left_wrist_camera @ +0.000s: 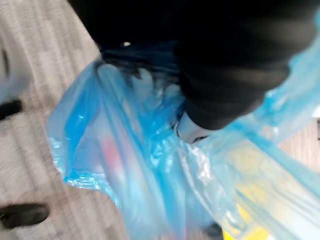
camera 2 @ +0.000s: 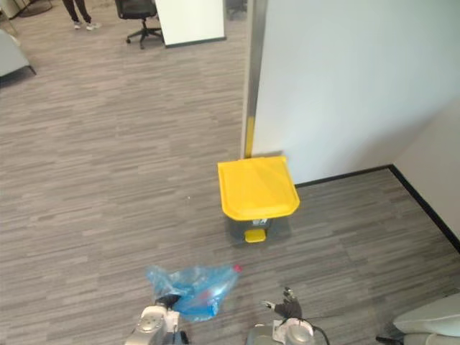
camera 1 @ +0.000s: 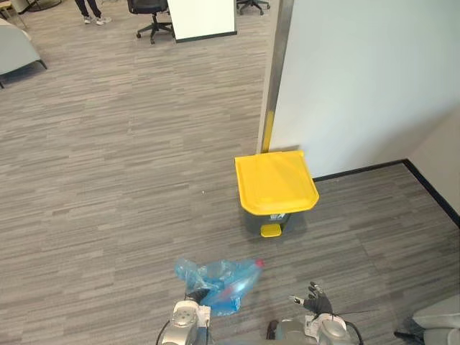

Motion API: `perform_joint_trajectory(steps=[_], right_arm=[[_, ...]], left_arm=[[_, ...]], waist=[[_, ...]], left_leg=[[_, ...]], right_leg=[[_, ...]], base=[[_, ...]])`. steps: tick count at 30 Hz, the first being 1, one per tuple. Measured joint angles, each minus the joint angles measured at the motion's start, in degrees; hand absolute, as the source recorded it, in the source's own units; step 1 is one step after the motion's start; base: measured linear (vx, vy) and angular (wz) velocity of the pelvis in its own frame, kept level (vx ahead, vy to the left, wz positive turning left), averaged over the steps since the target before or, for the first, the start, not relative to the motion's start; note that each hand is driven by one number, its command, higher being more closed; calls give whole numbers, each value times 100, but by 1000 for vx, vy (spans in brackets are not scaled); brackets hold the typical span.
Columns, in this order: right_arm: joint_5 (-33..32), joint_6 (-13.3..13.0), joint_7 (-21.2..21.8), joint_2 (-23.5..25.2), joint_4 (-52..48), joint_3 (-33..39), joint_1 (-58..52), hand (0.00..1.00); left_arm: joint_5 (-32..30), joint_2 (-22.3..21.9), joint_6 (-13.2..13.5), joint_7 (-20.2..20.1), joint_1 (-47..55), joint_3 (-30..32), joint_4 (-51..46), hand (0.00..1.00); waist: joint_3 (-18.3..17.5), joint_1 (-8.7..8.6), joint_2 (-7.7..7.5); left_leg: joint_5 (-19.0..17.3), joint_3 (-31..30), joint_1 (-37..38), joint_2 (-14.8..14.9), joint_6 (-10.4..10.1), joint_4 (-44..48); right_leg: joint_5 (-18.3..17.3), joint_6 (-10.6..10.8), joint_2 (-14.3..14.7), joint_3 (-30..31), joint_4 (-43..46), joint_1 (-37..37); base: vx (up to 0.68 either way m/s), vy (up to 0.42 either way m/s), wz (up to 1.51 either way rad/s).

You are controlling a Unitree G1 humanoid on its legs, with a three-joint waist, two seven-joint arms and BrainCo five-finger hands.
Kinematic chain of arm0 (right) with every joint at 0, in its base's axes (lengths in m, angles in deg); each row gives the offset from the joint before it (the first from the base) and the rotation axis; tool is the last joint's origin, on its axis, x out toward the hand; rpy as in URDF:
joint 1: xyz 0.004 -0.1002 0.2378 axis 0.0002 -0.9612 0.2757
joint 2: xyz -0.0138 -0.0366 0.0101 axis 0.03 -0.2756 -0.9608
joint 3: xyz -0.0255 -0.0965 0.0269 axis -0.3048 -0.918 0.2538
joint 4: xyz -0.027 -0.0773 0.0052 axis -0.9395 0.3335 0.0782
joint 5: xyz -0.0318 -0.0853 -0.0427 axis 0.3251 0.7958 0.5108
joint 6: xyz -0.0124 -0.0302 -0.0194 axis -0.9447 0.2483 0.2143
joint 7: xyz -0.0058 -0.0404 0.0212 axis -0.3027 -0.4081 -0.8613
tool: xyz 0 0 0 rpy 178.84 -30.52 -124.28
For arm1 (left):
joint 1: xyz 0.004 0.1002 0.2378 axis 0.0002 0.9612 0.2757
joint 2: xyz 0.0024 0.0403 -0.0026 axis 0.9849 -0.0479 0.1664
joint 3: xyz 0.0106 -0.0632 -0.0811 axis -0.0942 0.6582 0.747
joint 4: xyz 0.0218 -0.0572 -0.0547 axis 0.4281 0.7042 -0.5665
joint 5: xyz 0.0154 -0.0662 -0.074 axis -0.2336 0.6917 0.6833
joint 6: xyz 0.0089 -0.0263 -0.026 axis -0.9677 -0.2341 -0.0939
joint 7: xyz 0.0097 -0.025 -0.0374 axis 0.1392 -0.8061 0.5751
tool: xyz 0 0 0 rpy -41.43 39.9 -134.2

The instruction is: Gather rubbish on tea table into small bin, then transfer packed bag to large trash can.

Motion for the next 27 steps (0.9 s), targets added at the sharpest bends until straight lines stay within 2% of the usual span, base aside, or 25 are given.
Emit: perform_joint_trajectory(steps=[1,3,5,7,8,9,10,11,12,13,15,16,17,18,19,21,22,23,24,25,26,27], right_arm=[[2,4,-4,44,-26,-18,-36,0],[5,1,-5,259,8,-23,-100,0],[6,-2,-4,348,28,-32,-31,0],[12,-6,-10,333,87,-128,69,0],[16,-6,-9,327,93,-147,99,0],[20,-9,-8,206,135,-142,50,0],[21,-25,14,188,142,-146,80,0],[20,-40,15,142,182,-144,168,0],[13,-42,14,45,258,-123,152,0],[14,-47,13,34,270,-140,156,0],[6,-96,18,79,300,-200,234,0],[7,-130,24,96,315,-209,290,0],[3,-138,25,99,420,-184,373,0],[4,-129,25,86,480,-161,388,0],[2,-109,26,78,483,-140,402,0],[9,-95,10,9,427,-44,364,0],[10,-71,7,-144,440,109,300,0],[10,-91,-23,-311,424,158,278,0],[-9,-102,-20,-364,383,241,240,0],[-17,-94,-17,-382,333,312,182,0],[-45,-65,3,-264,193,357,15,0],[-108,39,18,-172,202,415,-32,0]], left_arm=[[0,59,-1,9,34,19,34,100],[-2,269,14,15,148,46,26,100],[-1,369,12,19,180,61,44,100],[2,414,12,40,185,148,38,100],[2,416,9,40,216,158,38,100],[8,366,6,55,213,118,52,100],[9,402,3,64,223,114,108,100],[9,456,-4,64,212,102,215,100],[9,488,-20,78,156,112,285,100],[11,552,-27,118,153,116,293,100],[12,675,-36,163,112,111,412,100],[11,706,-43,162,18,109,505,100],[12,715,-41,163,-36,112,486,100],[12,729,-38,162,-58,122,481,100],[12,742,-34,162,-75,128,482,100],[11,749,-21,174,-103,205,484,100],[11,628,-26,204,-152,286,545,100],[10,476,-1,233,-140,271,528,100],[10,414,57,231,-122,189,534,100],[5,417,55,230,-125,127,540,100],[-28,444,55,238,-147,85,541,100],[-47,436,46,264,-212,70,550,100]], waist=[[-54,-1,-94],[-196,4,-381],[-239,35,-474],[-193,95,-517],[-178,88,-582],[-143,56,-464],[-134,60,-430],[-118,11,-403],[-68,-35,-395],[-37,-24,-448],[-2,-32,-494],[68,-72,-583],[160,-87,-681],[215,-108,-772],[244,-107,-823],[402,-110,-903],[563,-137,-653],[596,-137,-361],[578,-194,-198],[575,-261,-187],[582,-332,-278],[622,-331,-370]], left_leg=[[-2,13,64,-109,-1,-117],[22,54,206,-462,31,-420],[-66,198,296,-534,93,-443],[-430,441,476,-636,91,-377],[-666,437,606,-816,172,-269],[-772,442,712,-773,224,-197],[-873,545,795,-754,249,-157],[-958,565,971,-748,278,-164],[-1099,581,1285,-711,349,-208],[-1144,573,1398,-679,398,-218],[-1201,580,1525,-564,374,-292],[-1246,544,1591,-504,335,-404],[-1248,466,1695,-528,333,-528],[-1284,337,1741,-587,277,-551],[-1335,267,1785,-634,220,-538],[-1844,10,2026,-673,-2,-132],[-2254,-338,2237,-500,-91,266],[-2395,-563,2213,-290,-33,466],[-2490,-848,2138,-90,7,655],[-2582,-1038,2114,-50,-33,726],[-2828,-1357,2098,-5,-243,831],[-2937,-1476,2037,80,-293,1066]], right_leg=[[15,51,-38,190,-88,11],[-36,104,-203,578,-326,64],[-37,109,-241,837,-350,39],[-313,141,-398,1004,-152,-1],[-444,199,-571,1148,163,-75],[-415,209,-524,1248,1107,-434],[-291,74,-547,1235,1977,-842],[22,-16,-583,1146,2733,-1182],[-43,-73,-622,926,3378,-1604],[-244,-106,-598,727,3349,-1748],[-268,-173,-424,188,2639,-2018],[107,-124,-265,-135,1495,-2169],[707,-33,-168,-237,233,-2184],[1088,148,-179,-276,-635,-2219],[1134,207,-226,-291,-876,-2292],[942,253,-406,-209,-940,-2295],[1252,174,-305,-100,-366,-2216],[814,162,-159,-136,253,-2366],[246,165,-92,-10,1152,-2642],[-3,187,-86,85,1620,-2787],[-439,58,-63,339,2535,-3070],[-667,-160,-99,300,3050,-3228]], base=[[155,200,-3],[167,177,11],[102,101,-33],[67,112,-73],[84,97,-88],[77,97,-93],[73,93,-75],[114,127,-60],[150,122,-52],[189,88,-53],[176,23,-21],[309,-35,22],[333,-55,41],[312,-74,39],[302,-121,47],[461,-211,61],[502,-192,61],[403,-143,63],[358,-177,56],[367,-245,108],[455,-341,115],[390,-305,100]])
